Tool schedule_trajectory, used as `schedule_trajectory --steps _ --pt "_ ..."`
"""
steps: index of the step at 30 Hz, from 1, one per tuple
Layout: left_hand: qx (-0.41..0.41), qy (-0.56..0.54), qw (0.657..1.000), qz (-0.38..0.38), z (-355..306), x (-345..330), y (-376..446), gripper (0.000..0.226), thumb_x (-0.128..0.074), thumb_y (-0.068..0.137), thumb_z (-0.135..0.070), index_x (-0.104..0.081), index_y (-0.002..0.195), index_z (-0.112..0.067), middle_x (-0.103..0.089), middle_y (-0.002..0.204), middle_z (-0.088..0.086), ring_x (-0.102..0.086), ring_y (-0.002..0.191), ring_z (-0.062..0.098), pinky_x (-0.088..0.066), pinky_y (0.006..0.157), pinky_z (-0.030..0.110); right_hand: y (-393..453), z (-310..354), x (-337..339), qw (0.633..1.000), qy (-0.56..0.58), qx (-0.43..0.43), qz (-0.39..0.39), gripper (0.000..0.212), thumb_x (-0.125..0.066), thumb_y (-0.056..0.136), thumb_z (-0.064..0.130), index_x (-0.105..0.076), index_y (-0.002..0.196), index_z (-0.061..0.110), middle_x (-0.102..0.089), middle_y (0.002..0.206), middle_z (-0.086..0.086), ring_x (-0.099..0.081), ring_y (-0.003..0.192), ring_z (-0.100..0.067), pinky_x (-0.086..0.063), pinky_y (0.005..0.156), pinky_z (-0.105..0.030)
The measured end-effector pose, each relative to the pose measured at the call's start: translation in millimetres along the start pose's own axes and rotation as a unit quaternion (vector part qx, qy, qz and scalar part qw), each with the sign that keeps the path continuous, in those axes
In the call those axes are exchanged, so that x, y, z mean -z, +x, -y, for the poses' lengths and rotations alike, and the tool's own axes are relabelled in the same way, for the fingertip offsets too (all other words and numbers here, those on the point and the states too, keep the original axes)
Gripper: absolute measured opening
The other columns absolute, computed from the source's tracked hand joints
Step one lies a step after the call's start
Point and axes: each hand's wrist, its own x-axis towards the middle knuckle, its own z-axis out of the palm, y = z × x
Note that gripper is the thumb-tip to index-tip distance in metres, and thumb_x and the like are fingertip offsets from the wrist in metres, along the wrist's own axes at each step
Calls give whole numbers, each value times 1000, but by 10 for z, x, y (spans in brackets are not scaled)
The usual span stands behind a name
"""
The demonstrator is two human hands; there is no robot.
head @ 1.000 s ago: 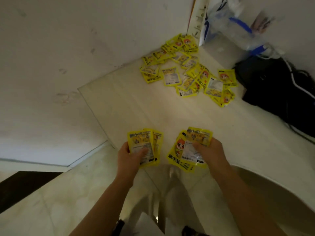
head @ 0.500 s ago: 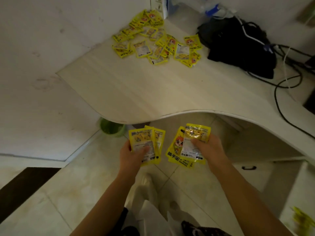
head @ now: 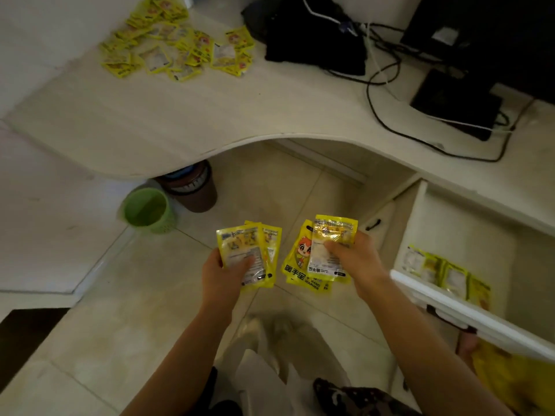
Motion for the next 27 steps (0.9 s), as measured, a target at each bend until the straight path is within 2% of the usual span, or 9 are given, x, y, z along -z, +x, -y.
schedule_trajectory --steps 3,6,10,14,17,22,25,27 --pt "-16 33 998 43 63 -142 -139 23 -72 79 -7 -65 99 -18 -73 90 1 -71 78 16 -55 59 27 -178 -220 218 999 17 -18 -45 24 -64 86 3 -62 76 25 -70 86 -2 -67 81 -20 -55 77 -36" --pt "-35 71 994 81 144 -238 -231 26 -74 78 -9 -65 102 -15 -72 90 0 -70 75 12 -52 54 20 -351 -457 358 995 42 -45 -84 18 -64 87 5 -62 80 22 -70 93 -5 -67 88 -24 -55 78 -39" --pt "-46 105 985 128 253 -313 -380 25 -74 78 -5 -63 99 -14 -70 86 -2 -66 67 3 -49 50 12 -620 -767 498 985 89 -56 -137 15 -63 87 4 -63 89 18 -68 87 2 -66 87 -21 -53 68 -31" --pt "-50 133 977 161 359 -441 -522 25 -75 77 -6 -62 99 -12 -69 86 0 -66 70 10 -48 49 10 -853 -1052 702 973 113 -85 -180 16 -64 85 2 -62 85 18 -68 92 -4 -66 91 -26 -54 80 -40" --pt "-58 157 968 186 417 -607 -653 26 -75 78 -8 -62 100 -12 -70 86 -2 -65 71 7 -46 49 8 -987 -1243 902 965 137 -97 -202 23 -64 85 1 -61 79 23 -68 87 -1 -66 91 -27 -54 85 -44" --pt "-66 168 959 219 516 -1029 -897 25 -76 77 -7 -63 98 -12 -70 86 -1 -66 69 7 -48 50 9 -1054 -1520 1353 953 161 -112 -230 14 -65 85 2 -63 89 16 -68 87 -2 -67 89 -26 -55 80 -40" --pt "-64 169 957 228 605 -1357 -1107 25 -75 78 -6 -62 97 -14 -70 85 -2 -66 66 4 -48 49 10 -1080 -1641 1713 952 167 -98 -237 18 -65 85 1 -64 100 10 -68 90 -2 -66 83 -22 -52 64 -29" --pt "-63 172 957 225 690 -1584 -1251 24 -75 77 -7 -63 97 -13 -70 86 -2 -66 64 2 -50 51 13 -1075 -1727 1976 953 169 -95 -234 18 -64 85 0 -62 100 10 -68 95 -6 -66 85 -23 -52 66 -30"
